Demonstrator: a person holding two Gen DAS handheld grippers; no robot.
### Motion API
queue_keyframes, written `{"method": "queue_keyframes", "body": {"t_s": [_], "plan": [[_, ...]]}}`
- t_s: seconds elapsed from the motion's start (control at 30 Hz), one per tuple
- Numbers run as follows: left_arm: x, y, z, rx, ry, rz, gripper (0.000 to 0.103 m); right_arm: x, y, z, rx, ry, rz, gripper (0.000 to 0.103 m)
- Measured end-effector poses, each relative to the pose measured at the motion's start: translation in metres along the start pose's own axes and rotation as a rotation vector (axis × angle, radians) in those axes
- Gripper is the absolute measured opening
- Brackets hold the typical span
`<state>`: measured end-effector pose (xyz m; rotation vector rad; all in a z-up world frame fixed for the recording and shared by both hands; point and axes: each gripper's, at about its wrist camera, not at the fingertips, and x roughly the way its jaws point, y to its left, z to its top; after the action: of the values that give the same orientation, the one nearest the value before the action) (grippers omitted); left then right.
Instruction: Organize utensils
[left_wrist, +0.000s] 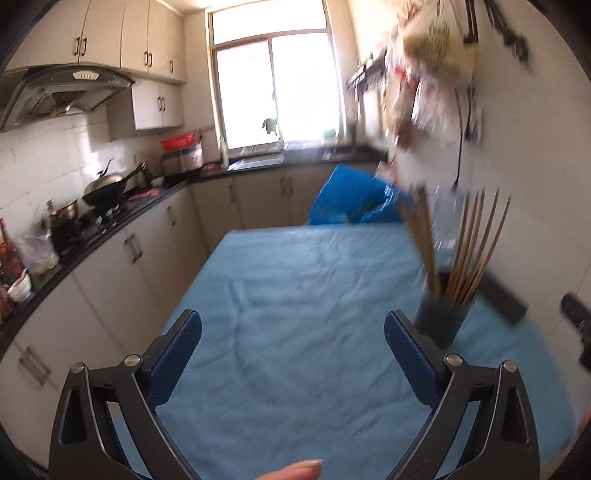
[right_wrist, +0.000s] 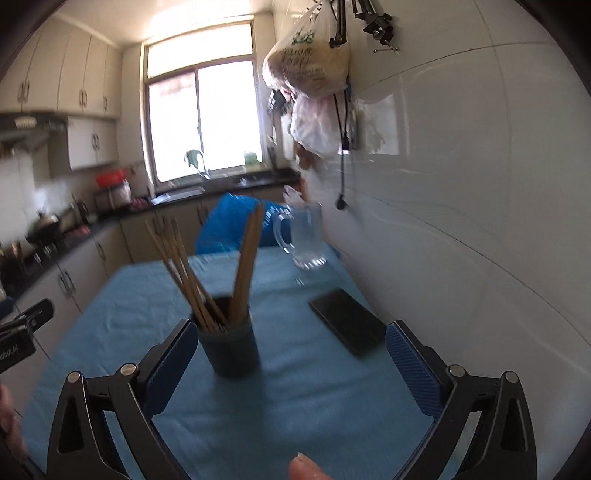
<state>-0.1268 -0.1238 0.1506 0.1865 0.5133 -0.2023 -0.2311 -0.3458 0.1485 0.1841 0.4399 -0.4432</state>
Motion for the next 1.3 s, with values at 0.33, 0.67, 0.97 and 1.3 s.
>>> {"method": "queue_keyframes", "body": {"t_s": [0.33, 0.67, 0.97, 1.3], "plan": [[-0.034, 0.014, -0.055, -0.006, 0.058, 0.074, 0.099, -0.041, 0.031, -0.036, -0.068, 0.012, -0.020, 0.103], [-0.053, 0.015, -0.063, 0.008, 0.068, 0.065, 0.099, -0.065, 0.040, -0.047, -0.099, 0.001, -0.010, 0.103], [-0.043, 0.015, -0.063, 0.000, 0.094, 0.059, 0.099, -0.055, 0.043, -0.047, -0.106, 0.032, -0.011, 0.103], [-0.023, 0.013, -0.063, 0.022, 0.125, 0.054, 0.099, -0.033, 0.046, -0.048, -0.111, 0.077, -0.019, 0.103]]}}
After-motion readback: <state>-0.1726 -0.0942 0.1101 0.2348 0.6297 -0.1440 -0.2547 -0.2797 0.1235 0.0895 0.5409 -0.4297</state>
